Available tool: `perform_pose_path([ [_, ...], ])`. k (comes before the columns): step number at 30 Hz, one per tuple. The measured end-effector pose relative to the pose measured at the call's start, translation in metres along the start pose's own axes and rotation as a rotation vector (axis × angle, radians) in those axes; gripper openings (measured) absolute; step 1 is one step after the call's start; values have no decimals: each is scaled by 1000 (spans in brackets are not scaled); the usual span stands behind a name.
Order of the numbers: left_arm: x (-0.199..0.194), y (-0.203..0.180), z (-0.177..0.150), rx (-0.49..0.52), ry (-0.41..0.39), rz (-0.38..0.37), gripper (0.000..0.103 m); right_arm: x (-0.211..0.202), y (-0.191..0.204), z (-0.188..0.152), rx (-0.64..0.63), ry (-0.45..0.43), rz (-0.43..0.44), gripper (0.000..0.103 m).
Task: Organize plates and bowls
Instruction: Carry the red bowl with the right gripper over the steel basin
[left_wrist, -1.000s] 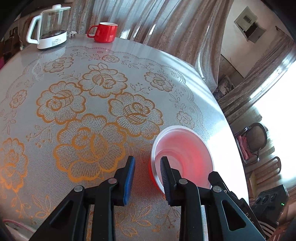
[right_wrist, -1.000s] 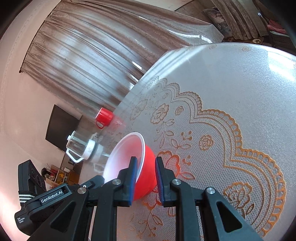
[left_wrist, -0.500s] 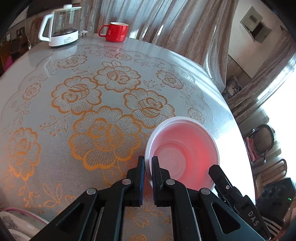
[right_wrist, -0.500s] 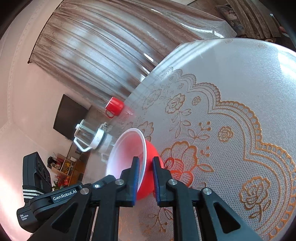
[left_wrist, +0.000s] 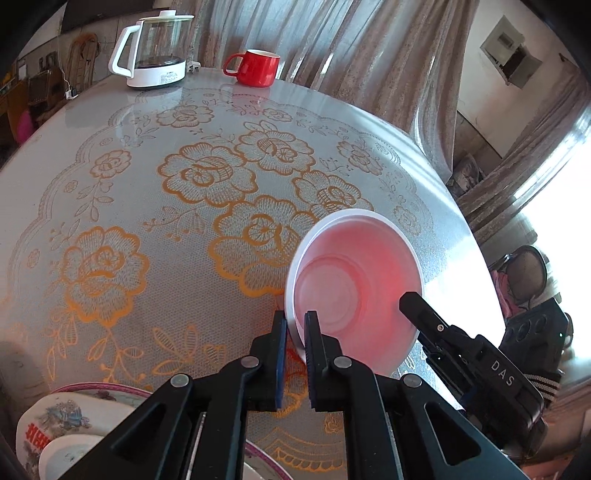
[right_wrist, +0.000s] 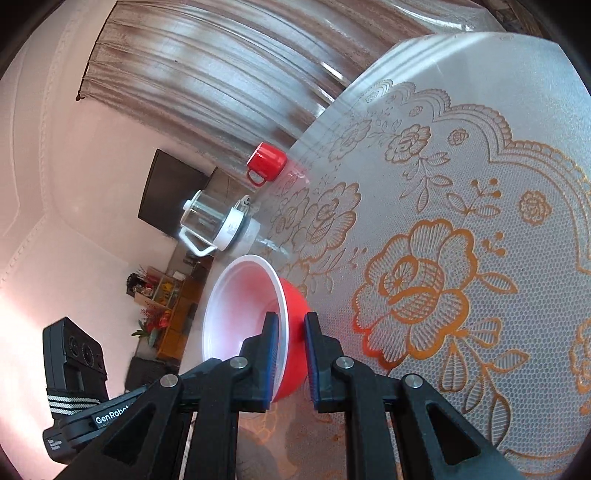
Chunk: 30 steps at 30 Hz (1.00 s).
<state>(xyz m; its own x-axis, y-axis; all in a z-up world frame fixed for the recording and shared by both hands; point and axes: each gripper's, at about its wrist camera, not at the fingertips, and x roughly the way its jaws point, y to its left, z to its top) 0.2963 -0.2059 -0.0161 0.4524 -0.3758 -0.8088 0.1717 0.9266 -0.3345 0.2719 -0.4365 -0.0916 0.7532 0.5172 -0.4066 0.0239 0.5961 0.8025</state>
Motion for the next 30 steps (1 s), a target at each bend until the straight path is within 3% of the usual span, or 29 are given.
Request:
perform_pose_path([
  [6, -25, 20, -3, -8, -48, 4, 9, 14, 35, -9, -66, 34, -65, 13],
  [13, -62, 60, -11, -76, -94, -31, 9, 28, 77, -26, -127, 70, -74, 13],
  [30, -158, 148, -47, -158, -249, -18, 9, 69, 191, -89, -299, 160, -60, 13],
])
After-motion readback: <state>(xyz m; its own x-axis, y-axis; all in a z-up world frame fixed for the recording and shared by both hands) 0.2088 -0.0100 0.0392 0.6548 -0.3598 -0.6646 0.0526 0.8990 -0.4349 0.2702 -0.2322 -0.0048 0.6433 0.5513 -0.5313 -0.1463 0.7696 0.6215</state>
